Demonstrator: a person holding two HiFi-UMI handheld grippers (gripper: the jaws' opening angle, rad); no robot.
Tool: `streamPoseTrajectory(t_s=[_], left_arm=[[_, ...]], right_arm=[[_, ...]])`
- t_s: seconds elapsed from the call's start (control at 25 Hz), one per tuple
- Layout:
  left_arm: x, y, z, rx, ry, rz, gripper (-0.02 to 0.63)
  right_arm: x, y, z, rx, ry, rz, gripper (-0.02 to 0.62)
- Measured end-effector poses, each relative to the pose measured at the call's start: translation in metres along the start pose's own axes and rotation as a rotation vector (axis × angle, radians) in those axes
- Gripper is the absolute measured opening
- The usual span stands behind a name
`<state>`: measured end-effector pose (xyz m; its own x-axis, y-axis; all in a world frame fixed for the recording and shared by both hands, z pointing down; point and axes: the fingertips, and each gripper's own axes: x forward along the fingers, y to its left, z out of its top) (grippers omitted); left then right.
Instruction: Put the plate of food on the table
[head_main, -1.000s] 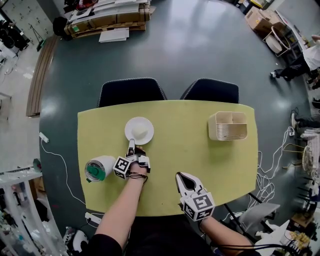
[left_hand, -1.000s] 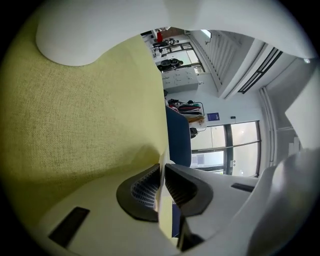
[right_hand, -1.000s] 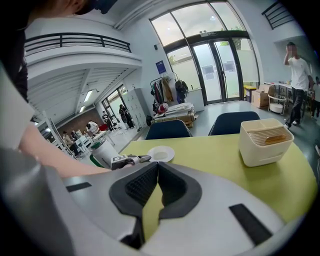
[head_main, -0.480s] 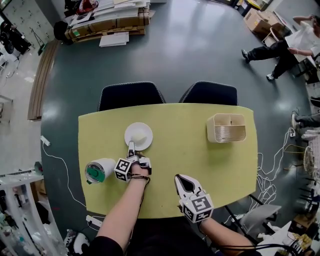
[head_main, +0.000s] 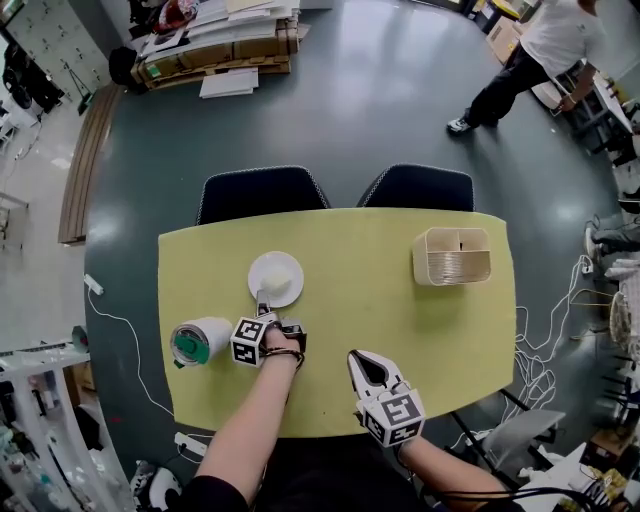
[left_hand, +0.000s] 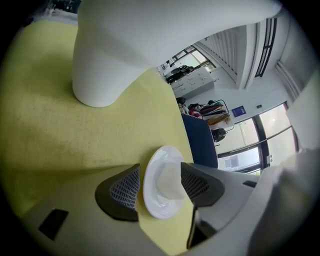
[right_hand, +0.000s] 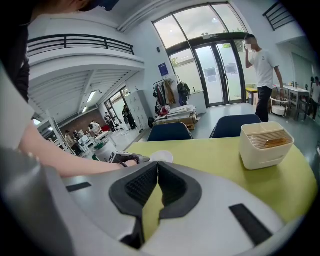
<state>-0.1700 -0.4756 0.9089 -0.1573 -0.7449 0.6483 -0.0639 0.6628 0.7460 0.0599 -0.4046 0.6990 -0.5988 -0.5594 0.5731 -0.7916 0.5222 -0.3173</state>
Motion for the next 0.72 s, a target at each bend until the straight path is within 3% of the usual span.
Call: streamPoseTrajectory(t_s=[0.24, 0.4, 0.6, 0.72], left_arm=[[-0.014, -0.004, -0.005, 0.031, 0.051, -0.041, 0.239], [-0.048, -0.02, -0.013, 0.18, 0.15, -0.141, 0.235], [-0.102, -0.03, -0.018, 0.376, 0.257, -0.228, 0.086], [-0.134, -0.032, -0.008, 0.462, 0.273, -0.246, 0.047]], right_arm=[[0.0, 0.001, 0.001, 0.008, -0.015, 0.001, 0.012], [-0.003, 0.004, 0.008, 0.015, -0.039, 0.0, 0.012], [-0.003, 0.008, 0.011, 0.043, -0.064, 0.007, 0.012], [-0.003, 0.013, 0.011, 0.059, -0.067, 0.008, 0.012]])
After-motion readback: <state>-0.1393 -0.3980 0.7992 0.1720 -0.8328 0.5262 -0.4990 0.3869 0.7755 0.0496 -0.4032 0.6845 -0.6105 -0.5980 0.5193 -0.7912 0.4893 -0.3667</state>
